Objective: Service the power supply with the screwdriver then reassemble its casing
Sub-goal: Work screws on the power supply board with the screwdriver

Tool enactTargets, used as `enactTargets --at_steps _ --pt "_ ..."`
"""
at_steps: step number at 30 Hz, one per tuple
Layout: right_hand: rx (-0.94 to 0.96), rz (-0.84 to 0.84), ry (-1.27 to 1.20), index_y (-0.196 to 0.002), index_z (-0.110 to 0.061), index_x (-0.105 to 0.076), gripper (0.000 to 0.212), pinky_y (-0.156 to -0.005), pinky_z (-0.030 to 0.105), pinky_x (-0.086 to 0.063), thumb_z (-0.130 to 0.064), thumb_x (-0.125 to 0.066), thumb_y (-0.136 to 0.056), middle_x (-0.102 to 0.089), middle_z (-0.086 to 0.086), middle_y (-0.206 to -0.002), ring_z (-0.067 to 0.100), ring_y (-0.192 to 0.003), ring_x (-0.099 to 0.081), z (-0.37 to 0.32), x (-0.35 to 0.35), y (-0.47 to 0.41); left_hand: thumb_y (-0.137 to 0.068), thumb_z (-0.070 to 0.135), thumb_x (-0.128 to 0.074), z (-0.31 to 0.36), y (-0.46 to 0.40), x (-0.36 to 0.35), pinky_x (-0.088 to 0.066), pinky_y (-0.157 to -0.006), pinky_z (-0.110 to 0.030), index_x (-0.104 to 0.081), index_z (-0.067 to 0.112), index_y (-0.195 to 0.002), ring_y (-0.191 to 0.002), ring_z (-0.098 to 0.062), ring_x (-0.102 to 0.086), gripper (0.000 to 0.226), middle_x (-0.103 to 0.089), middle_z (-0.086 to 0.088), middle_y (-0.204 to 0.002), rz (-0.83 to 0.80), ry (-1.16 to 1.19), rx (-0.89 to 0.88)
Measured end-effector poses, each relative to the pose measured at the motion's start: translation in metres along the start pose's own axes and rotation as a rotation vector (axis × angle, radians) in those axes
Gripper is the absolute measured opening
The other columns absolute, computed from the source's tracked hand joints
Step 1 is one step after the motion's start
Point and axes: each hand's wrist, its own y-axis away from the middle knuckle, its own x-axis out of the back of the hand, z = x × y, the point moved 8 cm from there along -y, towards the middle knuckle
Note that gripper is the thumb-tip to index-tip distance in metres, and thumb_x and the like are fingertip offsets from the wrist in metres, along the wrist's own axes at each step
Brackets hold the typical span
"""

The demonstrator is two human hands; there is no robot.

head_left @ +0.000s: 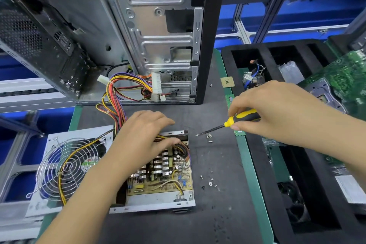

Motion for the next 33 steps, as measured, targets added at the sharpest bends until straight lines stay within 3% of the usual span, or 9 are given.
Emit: enactTargets --at_steps 4,8,11,14,19,28,33 --pt "0.064 0.002 0.161 -0.101 -0.039 -0.057 0.019 -0.062 0.026 -0.036 -0.051 -0.048 -0.089 -0.061 -0.016 -0.099 0.014 -0.089 -0.058 -0.015 -0.018 -0.01 -0.093 0.062 -0.035 -0.001 -0.002 -0.017 -0.028 -0.106 -0.028 -0.065 0.031 -0.116 -0.111 -0.014 -0.058 0.049 -0.066 0.012 -0.115 -0.041 -0.117 0.061" --pt "0.095 -0.04 0.284 -0.102 -0.033 -0.056 0.02 -0.06 0.028 -0.031 -0.047 -0.044 -0.093 -0.058 -0.011 -0.1 0.019 -0.089 -0.06 -0.026 -0.036 -0.02 -0.093 0.061 -0.038 -0.006 -0.005 -0.024 -0.03 -0.101 -0.026 -0.063 0.034 -0.115 -0.108 -0.013 -0.059 0.042 -0.066 0.013 -0.113 -0.061 -0.077 0.088" --pt "0.119 -0.076 0.335 -0.101 -0.03 -0.056 0.02 -0.057 0.028 -0.03 -0.045 -0.045 -0.094 -0.058 -0.008 -0.097 0.022 -0.085 -0.06 -0.033 -0.046 -0.025 -0.093 0.059 -0.045 -0.006 -0.007 -0.025 -0.03 -0.085 -0.028 -0.062 0.033 -0.111 -0.103 -0.019 -0.059 0.036 -0.068 0.01 -0.107 -0.064 -0.103 0.083" --pt "0.134 -0.091 0.352 -0.1 -0.029 -0.056 0.019 -0.054 0.028 -0.026 -0.042 -0.045 -0.095 -0.058 -0.007 -0.095 0.023 -0.082 -0.059 -0.037 -0.051 -0.029 -0.093 0.059 -0.046 -0.005 -0.007 -0.025 -0.021 -0.072 -0.029 -0.061 0.032 -0.107 -0.098 -0.021 -0.06 0.034 -0.07 0.006 -0.096 -0.078 -0.129 0.084" --pt "0.135 -0.09 0.411 -0.097 -0.028 -0.057 0.018 -0.046 0.025 -0.015 -0.04 -0.044 -0.095 -0.058 -0.006 -0.093 0.023 -0.068 -0.045 -0.04 -0.055 -0.036 -0.094 0.059 -0.044 -0.007 -0.006 -0.026 -0.019 -0.075 -0.028 -0.059 0.033 -0.107 -0.097 -0.021 -0.061 0.033 -0.07 0.005 -0.092 -0.082 -0.107 0.097" --pt "0.148 -0.143 0.462 -0.094 -0.023 -0.056 0.012 -0.045 0.026 -0.015 -0.03 -0.047 -0.095 -0.057 -0.004 -0.089 0.025 -0.073 -0.054 -0.045 -0.06 -0.041 -0.095 0.058 -0.041 -0.01 -0.004 -0.03 -0.027 -0.083 -0.03 -0.042 0.037 -0.091 -0.093 -0.022 -0.061 0.022 -0.068 0.005 -0.087 -0.086 -0.087 0.101" --pt "0.151 -0.157 0.481 -0.095 -0.022 -0.058 0.011 -0.046 0.026 -0.014 -0.027 -0.048 -0.094 -0.058 -0.004 -0.089 0.025 -0.079 -0.06 -0.048 -0.062 -0.043 -0.096 0.057 -0.042 -0.011 -0.004 -0.032 -0.029 -0.084 -0.03 -0.055 0.034 -0.105 -0.093 -0.02 -0.062 0.028 -0.068 0.007 -0.086 -0.071 -0.084 0.096"
